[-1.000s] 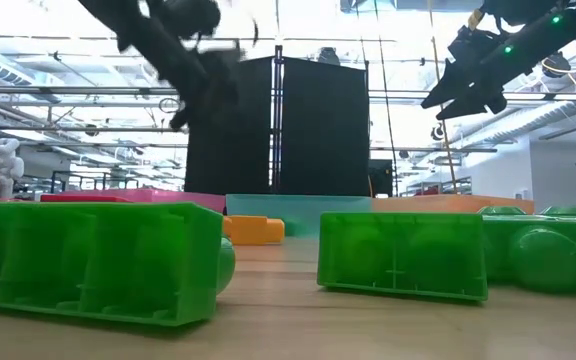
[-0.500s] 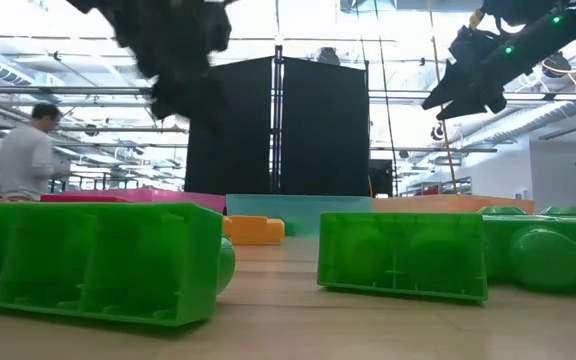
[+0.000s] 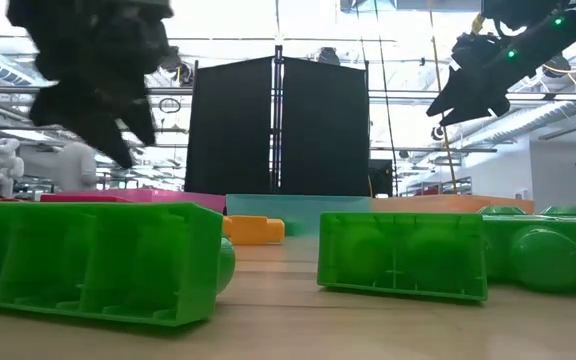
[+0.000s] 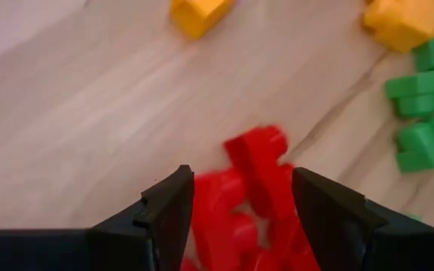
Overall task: Sort blocks
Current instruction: Put the red game piece into the red bin
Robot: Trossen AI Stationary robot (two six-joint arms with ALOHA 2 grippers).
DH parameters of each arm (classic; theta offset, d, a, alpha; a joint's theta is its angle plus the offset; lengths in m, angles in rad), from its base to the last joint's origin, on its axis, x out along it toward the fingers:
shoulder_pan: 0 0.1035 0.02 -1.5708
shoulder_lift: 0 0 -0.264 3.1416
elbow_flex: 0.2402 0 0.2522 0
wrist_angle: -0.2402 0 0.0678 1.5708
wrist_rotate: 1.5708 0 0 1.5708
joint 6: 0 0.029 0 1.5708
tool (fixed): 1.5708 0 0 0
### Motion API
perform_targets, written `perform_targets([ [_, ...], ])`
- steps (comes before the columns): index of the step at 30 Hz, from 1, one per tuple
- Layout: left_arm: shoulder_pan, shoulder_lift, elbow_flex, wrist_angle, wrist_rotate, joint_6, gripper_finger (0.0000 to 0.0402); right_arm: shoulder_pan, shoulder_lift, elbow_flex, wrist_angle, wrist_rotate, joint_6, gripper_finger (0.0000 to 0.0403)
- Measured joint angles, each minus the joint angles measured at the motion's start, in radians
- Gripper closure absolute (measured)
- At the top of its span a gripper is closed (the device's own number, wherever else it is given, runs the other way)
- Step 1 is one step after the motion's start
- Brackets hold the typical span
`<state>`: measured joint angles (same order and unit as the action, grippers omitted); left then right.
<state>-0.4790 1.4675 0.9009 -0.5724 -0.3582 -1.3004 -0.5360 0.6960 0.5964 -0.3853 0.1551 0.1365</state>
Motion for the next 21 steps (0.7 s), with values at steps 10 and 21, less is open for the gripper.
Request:
perform_targets([
  [10,-0.03,0.035,0.0,-0.045,-0.035,-0.055,0.0176,0.0,0.0,0.0,-0.001,0.0,-0.003,0.0088],
  [21,-0.03,0.177,0.016,0.01,-0.008,-0.056,0.0176,0.0,0.0,0.0,-0.011,0.0,0.0,0.0088],
])
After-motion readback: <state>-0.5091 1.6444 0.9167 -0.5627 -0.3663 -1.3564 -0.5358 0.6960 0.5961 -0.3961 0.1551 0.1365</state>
